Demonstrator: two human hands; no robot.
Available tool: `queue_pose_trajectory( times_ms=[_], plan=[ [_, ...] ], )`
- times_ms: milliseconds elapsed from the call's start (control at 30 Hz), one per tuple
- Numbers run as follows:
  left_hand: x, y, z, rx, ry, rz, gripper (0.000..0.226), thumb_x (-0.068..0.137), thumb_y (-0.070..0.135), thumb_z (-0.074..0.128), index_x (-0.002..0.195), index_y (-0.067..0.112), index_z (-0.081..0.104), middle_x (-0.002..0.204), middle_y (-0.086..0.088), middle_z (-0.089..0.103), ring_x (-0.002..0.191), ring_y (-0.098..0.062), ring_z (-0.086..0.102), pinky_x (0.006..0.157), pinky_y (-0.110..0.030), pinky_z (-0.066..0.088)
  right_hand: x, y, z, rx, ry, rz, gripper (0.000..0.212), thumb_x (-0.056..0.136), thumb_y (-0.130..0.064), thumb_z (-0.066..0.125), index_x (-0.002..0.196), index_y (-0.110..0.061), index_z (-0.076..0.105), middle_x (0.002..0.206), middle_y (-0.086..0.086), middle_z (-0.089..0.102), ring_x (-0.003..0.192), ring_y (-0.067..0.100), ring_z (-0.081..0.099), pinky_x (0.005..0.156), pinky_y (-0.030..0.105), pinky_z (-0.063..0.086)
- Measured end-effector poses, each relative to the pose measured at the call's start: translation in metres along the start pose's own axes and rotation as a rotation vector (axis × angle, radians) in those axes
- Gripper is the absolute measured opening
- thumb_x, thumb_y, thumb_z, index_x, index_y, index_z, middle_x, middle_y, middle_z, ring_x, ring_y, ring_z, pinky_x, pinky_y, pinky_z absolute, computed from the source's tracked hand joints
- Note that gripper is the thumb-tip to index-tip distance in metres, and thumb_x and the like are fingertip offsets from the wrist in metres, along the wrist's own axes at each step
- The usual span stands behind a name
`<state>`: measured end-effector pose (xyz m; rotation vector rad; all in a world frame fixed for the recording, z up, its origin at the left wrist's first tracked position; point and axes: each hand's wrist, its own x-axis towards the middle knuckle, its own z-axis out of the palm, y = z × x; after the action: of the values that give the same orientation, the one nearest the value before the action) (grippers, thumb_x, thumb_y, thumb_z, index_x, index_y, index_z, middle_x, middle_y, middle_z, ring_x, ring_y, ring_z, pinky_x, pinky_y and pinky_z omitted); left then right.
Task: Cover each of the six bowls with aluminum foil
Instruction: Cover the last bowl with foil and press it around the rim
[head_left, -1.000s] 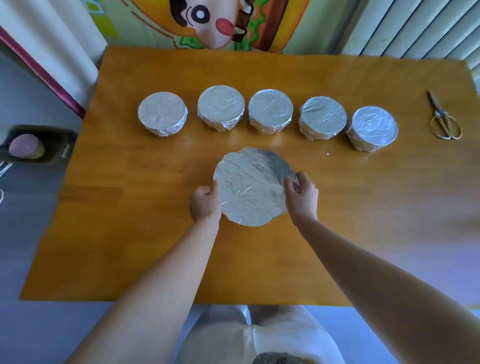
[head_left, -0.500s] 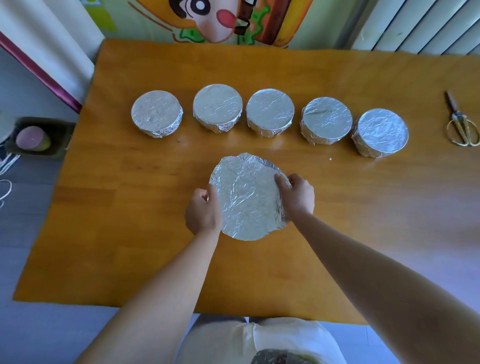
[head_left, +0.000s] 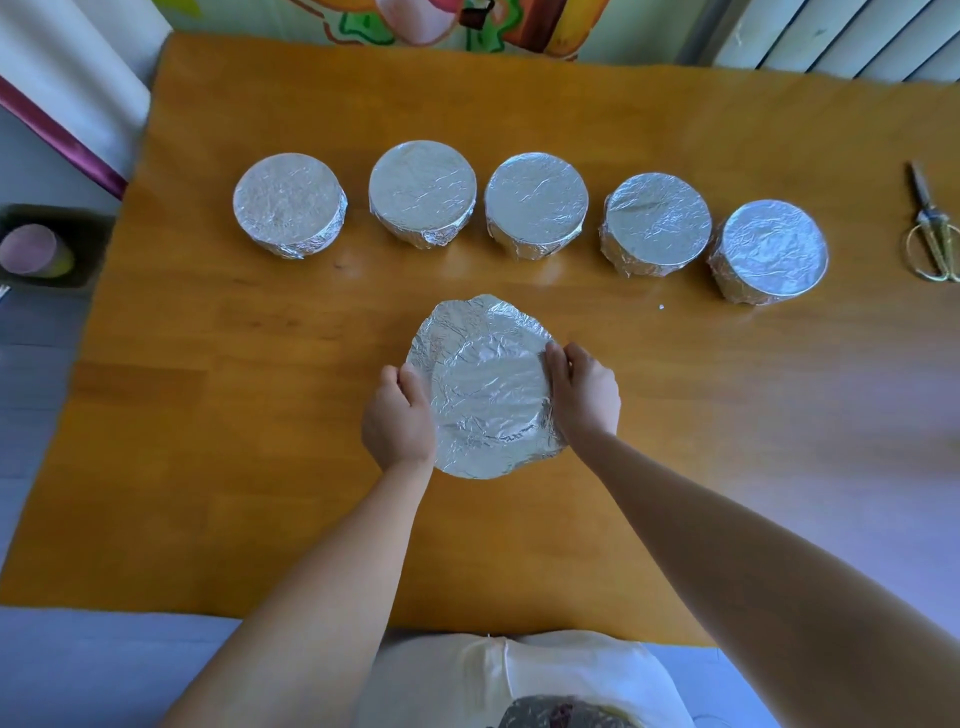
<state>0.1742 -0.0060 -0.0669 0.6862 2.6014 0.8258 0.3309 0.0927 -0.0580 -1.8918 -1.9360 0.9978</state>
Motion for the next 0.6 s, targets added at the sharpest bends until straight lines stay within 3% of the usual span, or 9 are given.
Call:
queue_pose_trajectory(
  times_ms=[133,367,500,600],
  plan=[
    [0.001,-0.003,0.004,0.011,0.012,0.015,0.035,0.108,0.025,0.035,0.091,0.002,0.056,0.08,-0.019,0.064,0.073,-0.038,0.056,0.059,-0.037,0.03,0.002,0.003,0.002,0.007,-0.003,-0.02,0.045,0.102,-0.044,0.041,0.073,-0.01,0.046,0.064,0.006,0.052,0.066,0.035,0.05,0.056,0.036,0.034],
    [0.0,-0.006,0.011,-0.062,-0.002,0.027,0.037,0.109,0.027,0.033,0.096,0.003,0.059,0.082,-0.016,0.065,0.078,-0.039,0.059,0.061,-0.036,0.032,0.006,0.006,0.007,0.08,-0.037,-0.043,0.043,0.101,-0.039,0.047,0.068,-0.012,0.043,0.056,0.0,0.046,0.063,0.032,0.047,0.055,0.037,0.032],
    [0.001,-0.009,0.016,-0.21,-0.041,0.012,0.033,0.109,0.026,0.034,0.086,0.011,0.053,0.069,0.002,0.052,0.066,-0.027,0.05,0.059,-0.034,0.029,0.007,0.009,0.01,0.21,-0.1,-0.017,0.045,0.101,-0.034,0.049,0.061,-0.016,0.039,0.053,-0.003,0.043,0.055,0.018,0.04,0.055,0.034,0.03],
    [0.002,-0.011,0.02,-0.305,-0.08,0.006,0.032,0.108,0.024,0.036,0.081,0.014,0.049,0.065,0.01,0.049,0.057,-0.01,0.044,0.058,-0.033,0.028,0.007,0.011,0.011,0.352,-0.184,0.057,0.049,0.101,-0.039,0.048,0.074,0.002,0.05,0.057,0.006,0.051,0.053,0.018,0.046,0.05,0.029,0.036]
  ],
)
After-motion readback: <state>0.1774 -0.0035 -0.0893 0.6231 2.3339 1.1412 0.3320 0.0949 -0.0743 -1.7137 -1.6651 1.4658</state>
